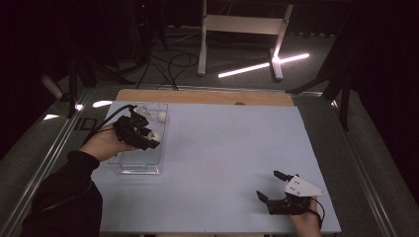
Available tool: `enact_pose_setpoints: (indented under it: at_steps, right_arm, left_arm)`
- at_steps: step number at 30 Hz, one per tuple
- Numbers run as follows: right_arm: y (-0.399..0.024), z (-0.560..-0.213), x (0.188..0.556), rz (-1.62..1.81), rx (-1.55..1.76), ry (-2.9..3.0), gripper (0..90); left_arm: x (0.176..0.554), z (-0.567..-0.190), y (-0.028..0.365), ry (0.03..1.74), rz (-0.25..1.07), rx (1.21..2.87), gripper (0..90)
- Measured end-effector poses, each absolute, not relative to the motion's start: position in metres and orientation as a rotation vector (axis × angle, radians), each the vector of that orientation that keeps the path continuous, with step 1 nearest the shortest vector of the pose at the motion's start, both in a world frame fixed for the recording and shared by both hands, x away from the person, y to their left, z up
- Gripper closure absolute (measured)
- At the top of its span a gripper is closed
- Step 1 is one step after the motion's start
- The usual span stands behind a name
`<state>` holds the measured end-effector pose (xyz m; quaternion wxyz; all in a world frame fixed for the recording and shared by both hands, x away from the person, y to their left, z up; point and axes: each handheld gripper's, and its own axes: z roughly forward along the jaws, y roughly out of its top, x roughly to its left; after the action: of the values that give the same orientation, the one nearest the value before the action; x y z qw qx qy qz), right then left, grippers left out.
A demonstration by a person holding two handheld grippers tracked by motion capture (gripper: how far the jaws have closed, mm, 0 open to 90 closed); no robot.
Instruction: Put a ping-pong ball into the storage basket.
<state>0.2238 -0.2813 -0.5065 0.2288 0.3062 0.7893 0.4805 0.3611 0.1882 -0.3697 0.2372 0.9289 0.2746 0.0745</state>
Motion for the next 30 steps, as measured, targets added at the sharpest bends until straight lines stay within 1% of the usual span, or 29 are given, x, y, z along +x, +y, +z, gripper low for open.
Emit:
enact_pose_setpoints:
  at_steps: [9,27,30]
  right_arm:
    - [-0.281,-0.507,0.224,1.320,0.843,2.175,8.6]
    - [-0.282,-0.506,0.224,1.320,0.842,2.172,8.6]
    - [-0.282,-0.506,0.223,1.320,0.839,2.171,8.6]
  left_arm:
    - [0.364,-0.388,0.192,0.784,0.170,2.555,52.2]
    - [0.375,-0.413,0.191,0.880,0.187,2.604,52.1]
    - [0.377,-0.417,0.190,0.890,0.168,2.608,52.1]
